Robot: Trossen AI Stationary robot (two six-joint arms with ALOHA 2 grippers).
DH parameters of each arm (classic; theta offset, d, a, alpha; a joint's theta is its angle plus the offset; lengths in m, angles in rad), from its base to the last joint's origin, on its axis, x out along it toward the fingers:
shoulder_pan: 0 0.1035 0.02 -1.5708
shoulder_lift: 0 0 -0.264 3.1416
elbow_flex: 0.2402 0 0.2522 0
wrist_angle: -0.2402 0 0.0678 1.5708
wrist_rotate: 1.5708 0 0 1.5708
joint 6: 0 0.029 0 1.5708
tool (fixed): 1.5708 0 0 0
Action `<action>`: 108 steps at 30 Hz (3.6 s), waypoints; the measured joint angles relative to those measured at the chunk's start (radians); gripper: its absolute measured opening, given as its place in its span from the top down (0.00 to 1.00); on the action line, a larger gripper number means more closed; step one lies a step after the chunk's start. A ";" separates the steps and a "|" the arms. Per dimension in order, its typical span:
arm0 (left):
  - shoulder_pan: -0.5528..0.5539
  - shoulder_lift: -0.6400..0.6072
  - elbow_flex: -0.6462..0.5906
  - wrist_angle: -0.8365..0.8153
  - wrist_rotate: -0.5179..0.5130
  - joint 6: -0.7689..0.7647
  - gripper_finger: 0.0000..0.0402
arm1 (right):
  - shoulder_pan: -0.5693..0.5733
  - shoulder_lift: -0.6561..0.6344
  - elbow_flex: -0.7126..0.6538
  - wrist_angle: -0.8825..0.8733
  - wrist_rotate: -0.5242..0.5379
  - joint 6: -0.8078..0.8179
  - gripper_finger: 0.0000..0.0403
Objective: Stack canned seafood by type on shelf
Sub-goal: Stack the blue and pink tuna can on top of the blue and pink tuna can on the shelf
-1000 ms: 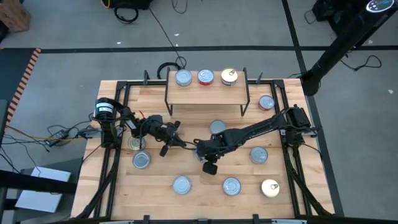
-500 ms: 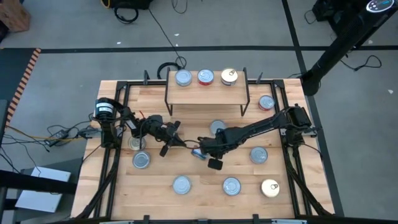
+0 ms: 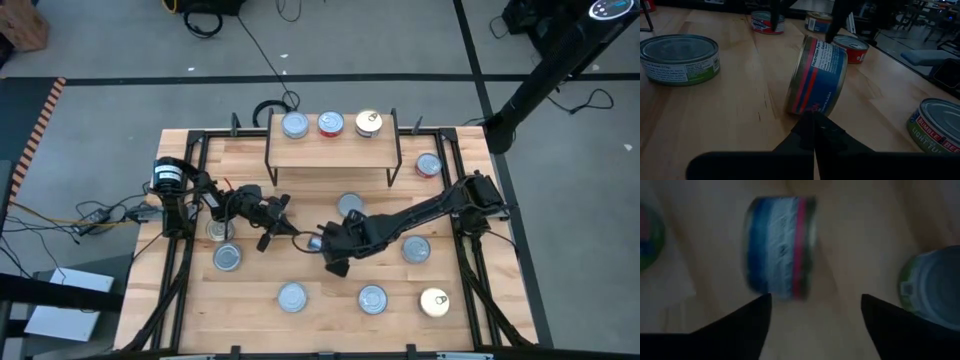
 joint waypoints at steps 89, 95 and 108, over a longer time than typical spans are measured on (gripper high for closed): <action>-0.001 0.000 0.000 -0.050 0.000 0.008 1.00 | -0.529 -0.071 0.294 -0.424 0.849 -0.886 0.50; -0.001 0.000 0.000 -0.050 0.000 0.008 1.00 | -0.545 -0.071 0.236 -0.222 0.810 -1.090 0.50; -0.001 0.000 0.000 -0.051 0.000 0.008 1.00 | -0.565 -0.071 0.150 -0.162 0.860 -1.124 0.50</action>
